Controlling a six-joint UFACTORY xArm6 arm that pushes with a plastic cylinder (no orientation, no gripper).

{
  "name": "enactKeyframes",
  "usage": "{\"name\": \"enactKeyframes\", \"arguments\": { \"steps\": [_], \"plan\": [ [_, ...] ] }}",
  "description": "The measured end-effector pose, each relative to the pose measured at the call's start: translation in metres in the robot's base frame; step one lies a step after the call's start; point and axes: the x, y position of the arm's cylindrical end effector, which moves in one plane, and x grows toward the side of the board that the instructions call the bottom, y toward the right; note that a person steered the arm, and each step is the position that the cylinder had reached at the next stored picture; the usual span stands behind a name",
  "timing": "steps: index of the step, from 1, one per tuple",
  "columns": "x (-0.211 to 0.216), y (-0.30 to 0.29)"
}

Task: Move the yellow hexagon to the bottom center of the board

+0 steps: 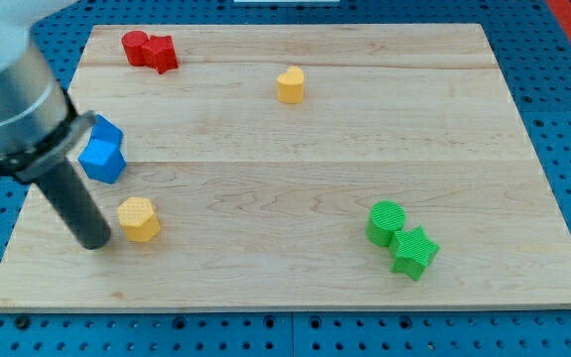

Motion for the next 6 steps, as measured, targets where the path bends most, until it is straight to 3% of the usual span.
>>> {"name": "enactKeyframes", "arguments": {
  "steps": [1,4,5,6],
  "plan": [
    [-0.031,0.049],
    [-0.092,0.052],
    [-0.098,0.093],
    [-0.051,0.136]
  ]
}}
